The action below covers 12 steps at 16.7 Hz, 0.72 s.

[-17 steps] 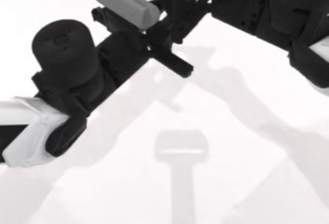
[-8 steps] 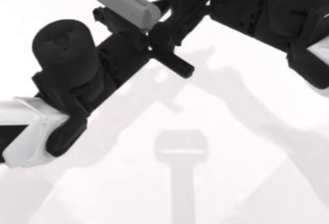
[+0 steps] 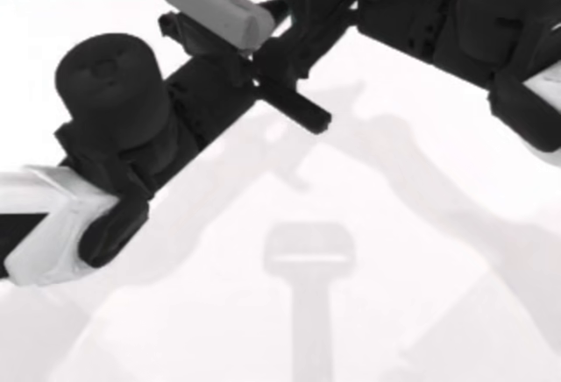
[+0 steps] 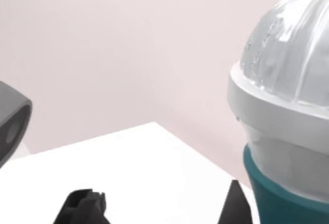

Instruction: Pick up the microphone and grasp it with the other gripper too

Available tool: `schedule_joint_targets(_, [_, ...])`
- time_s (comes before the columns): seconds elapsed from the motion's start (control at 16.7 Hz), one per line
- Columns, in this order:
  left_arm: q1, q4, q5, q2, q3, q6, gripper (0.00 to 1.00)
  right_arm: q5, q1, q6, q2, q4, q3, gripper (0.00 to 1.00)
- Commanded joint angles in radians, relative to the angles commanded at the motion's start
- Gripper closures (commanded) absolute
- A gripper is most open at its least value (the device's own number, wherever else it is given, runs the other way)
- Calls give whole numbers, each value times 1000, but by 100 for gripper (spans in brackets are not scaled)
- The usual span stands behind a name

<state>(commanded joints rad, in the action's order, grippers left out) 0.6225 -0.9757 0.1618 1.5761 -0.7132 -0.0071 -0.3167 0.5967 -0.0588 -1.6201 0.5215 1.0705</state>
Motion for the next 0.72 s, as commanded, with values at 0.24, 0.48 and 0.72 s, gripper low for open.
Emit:
schedule_joint_targets(0.24, [0,0,0,0,0,0,62,0,0,0,0,0,0,100])
schedule_joint_targets(0.48, [0,0,0,0,0,0,32,0,0,0,0,0,0,100])
schedule_joint_targets(0.72, [0,0,0,0,0,0,2,0,0,0,0,0,0,100])
